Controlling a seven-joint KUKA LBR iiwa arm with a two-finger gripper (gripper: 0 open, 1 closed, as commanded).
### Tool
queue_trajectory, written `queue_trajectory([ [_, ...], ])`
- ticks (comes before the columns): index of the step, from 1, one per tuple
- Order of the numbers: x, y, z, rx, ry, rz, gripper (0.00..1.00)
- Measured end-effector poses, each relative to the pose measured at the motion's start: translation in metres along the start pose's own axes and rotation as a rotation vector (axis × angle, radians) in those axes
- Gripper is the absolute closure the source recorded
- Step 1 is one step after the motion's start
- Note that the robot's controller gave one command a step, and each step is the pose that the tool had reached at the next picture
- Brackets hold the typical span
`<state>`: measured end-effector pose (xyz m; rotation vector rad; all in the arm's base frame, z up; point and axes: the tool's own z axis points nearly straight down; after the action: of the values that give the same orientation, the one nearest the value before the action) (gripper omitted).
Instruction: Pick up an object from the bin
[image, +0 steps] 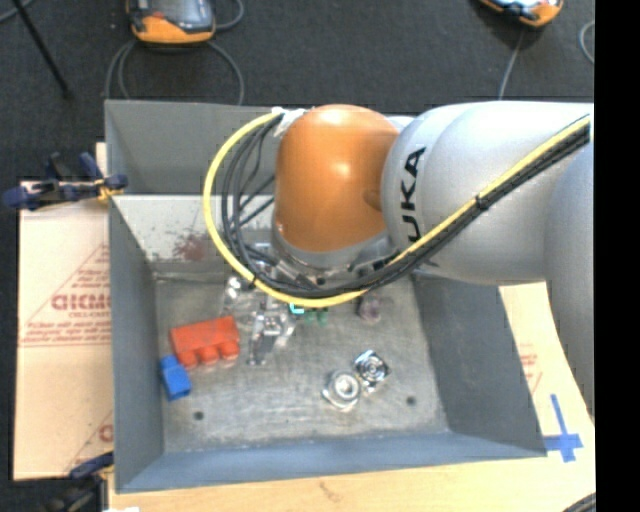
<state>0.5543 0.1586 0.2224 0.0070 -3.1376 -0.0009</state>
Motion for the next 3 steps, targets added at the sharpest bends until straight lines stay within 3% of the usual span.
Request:
queue_trajectory([
  [1,-0.026,0.034,0.151,-0.003,-0.013,-0.042,0.0],
  [2,-0.027,0.034,0.146,-0.006,-0.018,-0.039,1.0],
  [3,-0.027,0.035,0.011,-0.001,-0.015,-0.076,1.0],
])
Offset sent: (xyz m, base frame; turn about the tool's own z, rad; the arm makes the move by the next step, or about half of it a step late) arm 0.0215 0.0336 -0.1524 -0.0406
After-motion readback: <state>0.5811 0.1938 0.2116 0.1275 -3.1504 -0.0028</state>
